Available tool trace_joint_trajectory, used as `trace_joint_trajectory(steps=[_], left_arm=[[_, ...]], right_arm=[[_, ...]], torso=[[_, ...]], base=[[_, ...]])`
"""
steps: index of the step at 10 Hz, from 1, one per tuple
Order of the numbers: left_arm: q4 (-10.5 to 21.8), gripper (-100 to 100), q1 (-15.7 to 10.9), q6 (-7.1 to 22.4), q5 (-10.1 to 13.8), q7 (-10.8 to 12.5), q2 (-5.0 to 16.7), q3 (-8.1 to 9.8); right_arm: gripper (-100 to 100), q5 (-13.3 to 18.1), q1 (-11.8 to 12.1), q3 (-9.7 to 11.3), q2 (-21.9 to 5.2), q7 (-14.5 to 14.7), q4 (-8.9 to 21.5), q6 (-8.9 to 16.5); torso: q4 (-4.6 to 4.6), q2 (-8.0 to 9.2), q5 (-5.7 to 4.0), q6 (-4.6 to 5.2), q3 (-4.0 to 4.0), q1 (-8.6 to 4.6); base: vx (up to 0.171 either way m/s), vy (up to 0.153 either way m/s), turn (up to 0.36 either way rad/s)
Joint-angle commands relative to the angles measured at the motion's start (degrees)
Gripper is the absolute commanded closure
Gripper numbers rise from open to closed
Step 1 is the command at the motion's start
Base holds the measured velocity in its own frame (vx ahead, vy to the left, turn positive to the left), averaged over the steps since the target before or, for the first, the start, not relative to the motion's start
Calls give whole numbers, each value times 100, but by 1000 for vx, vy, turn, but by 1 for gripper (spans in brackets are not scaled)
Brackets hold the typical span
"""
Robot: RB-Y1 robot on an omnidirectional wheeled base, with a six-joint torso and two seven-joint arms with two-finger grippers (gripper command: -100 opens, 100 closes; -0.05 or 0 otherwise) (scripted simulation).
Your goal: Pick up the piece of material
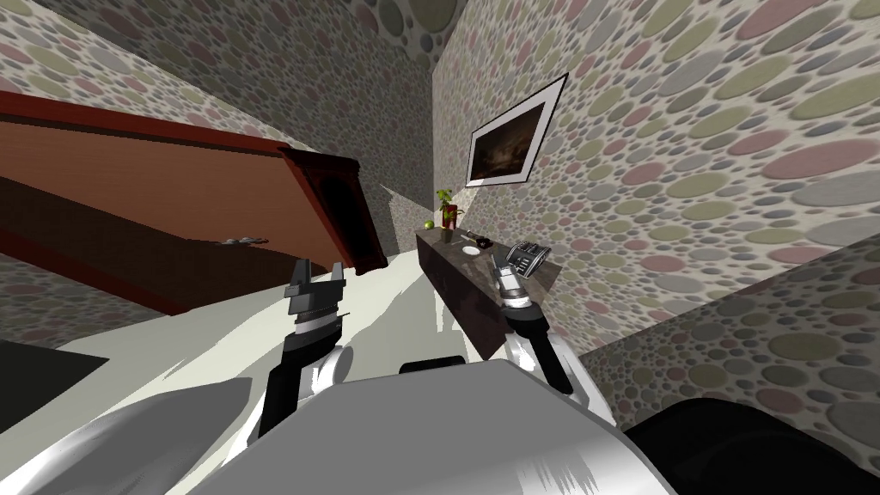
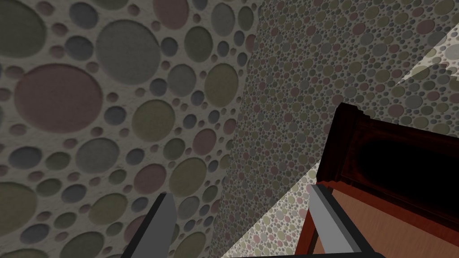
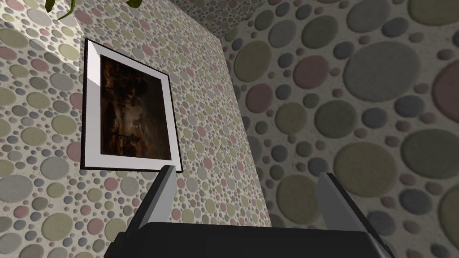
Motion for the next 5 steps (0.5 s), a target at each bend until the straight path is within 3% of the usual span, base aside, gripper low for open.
trace_joint_trajectory(steps=[1, 2, 3, 4, 5], left_arm=[[0, 0, 0, 0, 0, 0, 0, 0], [0, 0, 0, 0, 0, 0, 0, 0], [0, 0, 0, 0, 0, 0, 0, 0], [0, 0, 0, 0, 0, 0, 0, 0], [0, 0, 0, 0, 0, 0, 0, 0]], right_arm=[[-100, 236, 16, 8, -27, 100, -5, 102], [-100, 435, 39, 63, -68, 297, 6, 305], [-100, 594, 39, 63, -68, 297, 6, 305], [-100, 783, 59, 128, -112, 507, 38, 527], [-100, 973, 59, 128, -112, 507, 38, 527]], torso=[[0, 0, 0, 0, 0, 0], [0, -1, 0, 0, -1, -4], [0, 1, 0, 0, 1, 0], [0, 1, 0, -1, 1, -3], [0, 2, -1, 0, 1, -3]], base=[[-18, 54, -19], [-29, 64, -36], [-29, 56, -22], [-32, 54, -26], [-26, 39, -27]])
